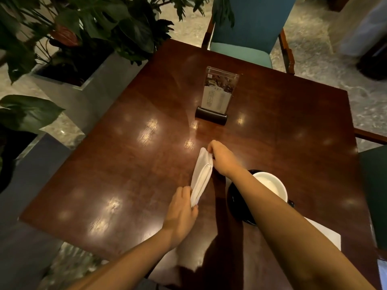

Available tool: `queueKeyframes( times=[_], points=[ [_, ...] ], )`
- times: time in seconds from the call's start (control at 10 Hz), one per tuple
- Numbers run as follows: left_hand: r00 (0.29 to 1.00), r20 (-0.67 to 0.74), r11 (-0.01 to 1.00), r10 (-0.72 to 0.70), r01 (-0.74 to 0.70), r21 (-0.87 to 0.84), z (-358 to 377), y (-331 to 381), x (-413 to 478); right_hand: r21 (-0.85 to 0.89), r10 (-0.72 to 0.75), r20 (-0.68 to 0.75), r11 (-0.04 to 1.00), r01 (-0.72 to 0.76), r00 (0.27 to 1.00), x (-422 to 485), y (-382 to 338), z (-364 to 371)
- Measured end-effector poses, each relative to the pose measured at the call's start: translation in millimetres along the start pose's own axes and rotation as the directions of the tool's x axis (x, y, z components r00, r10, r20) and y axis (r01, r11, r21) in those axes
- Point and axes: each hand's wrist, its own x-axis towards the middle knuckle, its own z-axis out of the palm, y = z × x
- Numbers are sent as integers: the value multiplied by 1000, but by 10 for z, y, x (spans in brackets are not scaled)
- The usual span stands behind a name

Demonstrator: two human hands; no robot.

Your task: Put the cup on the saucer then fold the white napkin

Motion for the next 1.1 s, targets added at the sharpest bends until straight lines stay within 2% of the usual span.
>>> queueKeyframes(
  times=[0.1, 0.2, 0.3, 0.4, 0.5, 0.6, 0.7, 0.8, 0.9, 1.0, 1.1],
  points=[
    [1000, -19, 1000, -20, 20, 21, 25, 8, -5, -16, -27, 40, 999, 28, 999, 15, 15, -27],
    [999, -35, 999, -20, 21, 24, 28, 21, -19, -154, -120, 155, 977, 144, 981, 23, 64, -116],
    [999, -48, 1000, -16, 16, 4, 38, 18, -29, -383, -135, 256, 895, 229, 957, -5, 153, -228],
    [1000, -29, 1000, -3, 3, -1, 65, -3, -35, -477, -41, 309, 857, 192, 950, -17, 236, -275],
    [1000, -25, 1000, -5, 5, 3, 78, -19, -39, -237, 93, 254, 971, -31, 963, 42, 217, -312],
    [999, -31, 1000, 13, -13, 9, 94, -36, -36, 219, 253, 200, 930, -294, 947, 162, 77, -286],
    [999, -22, 999, 36, -36, 20, 99, -58, -31, 203, 328, 265, 900, -386, 907, 247, -135, -205],
    [999, -5, 999, 47, -47, 23, 96, -79, -21, 106, 371, 236, 909, -404, 898, 311, -242, -123],
    [996, 18, 996, 83, -84, 27, 88, -96, -30, 145, 426, 207, 877, -458, 881, 370, -302, -67],
    [987, 46, 986, 152, -155, 62, 33, -139, -30, 144, 388, 209, 896, -421, 898, 400, -321, -24],
    [982, -38, 969, 183, -173, 177, -152, -250, 153, 136, 323, 112, 932, -336, 940, 323, -276, -161]
  ],
)
